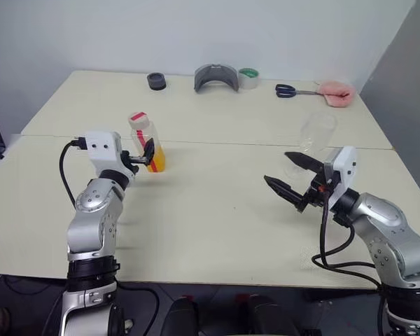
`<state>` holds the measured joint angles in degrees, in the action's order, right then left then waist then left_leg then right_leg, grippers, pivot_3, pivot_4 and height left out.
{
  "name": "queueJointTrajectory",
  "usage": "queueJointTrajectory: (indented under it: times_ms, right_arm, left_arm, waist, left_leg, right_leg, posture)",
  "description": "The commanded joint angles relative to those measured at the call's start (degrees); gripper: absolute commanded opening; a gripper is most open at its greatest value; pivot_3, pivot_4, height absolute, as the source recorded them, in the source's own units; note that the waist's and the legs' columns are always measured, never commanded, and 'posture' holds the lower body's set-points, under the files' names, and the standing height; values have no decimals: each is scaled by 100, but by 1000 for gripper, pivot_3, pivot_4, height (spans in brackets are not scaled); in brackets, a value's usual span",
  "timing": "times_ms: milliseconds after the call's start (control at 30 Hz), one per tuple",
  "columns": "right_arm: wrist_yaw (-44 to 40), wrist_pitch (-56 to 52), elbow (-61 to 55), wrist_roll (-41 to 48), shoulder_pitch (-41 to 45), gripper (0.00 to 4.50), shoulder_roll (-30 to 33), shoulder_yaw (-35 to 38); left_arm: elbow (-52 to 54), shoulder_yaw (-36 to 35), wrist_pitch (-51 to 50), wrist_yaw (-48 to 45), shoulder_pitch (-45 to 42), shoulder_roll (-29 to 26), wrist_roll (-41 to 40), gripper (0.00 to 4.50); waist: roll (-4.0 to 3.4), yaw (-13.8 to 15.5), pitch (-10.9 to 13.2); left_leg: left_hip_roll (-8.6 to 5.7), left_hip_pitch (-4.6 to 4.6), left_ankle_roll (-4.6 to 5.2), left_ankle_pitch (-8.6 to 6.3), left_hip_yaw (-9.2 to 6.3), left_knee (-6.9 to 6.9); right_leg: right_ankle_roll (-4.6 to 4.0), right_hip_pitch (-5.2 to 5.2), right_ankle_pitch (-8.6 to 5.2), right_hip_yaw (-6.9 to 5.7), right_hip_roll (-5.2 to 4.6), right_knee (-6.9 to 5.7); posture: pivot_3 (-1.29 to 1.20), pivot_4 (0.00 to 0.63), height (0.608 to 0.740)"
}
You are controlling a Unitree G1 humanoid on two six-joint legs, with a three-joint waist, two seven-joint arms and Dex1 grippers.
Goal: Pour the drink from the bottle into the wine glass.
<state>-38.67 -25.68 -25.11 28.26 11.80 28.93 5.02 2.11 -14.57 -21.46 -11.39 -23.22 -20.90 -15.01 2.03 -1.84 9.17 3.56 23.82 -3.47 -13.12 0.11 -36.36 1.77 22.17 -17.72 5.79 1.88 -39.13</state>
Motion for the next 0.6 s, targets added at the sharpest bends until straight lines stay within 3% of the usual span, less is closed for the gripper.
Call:
queueJointTrajectory:
  times_ms: [33,600]
  right_arm:
    - [-16,169,-203,-4,-3,4500,78,94]
    - [29,122,-301,12,-26,4500,180,93]
  left_arm:
    - [-84,47,289,-18,-243,35,66,4489]
    - [-1323,106,1184,-168,-819,72,233,4489]
  waist:
    - [0,5,0]
    - [0,6,0]
  left_leg:
    - [0,0,0,0,-1,-1]
    - [-2,7,0,0,-5,-35]
  right_leg:
    - [0,-1,0,-1,0,0]
    - [0,-2,0,-6,0,-26]
  posture:
    - [0,150,740]
    - [0,150,740]
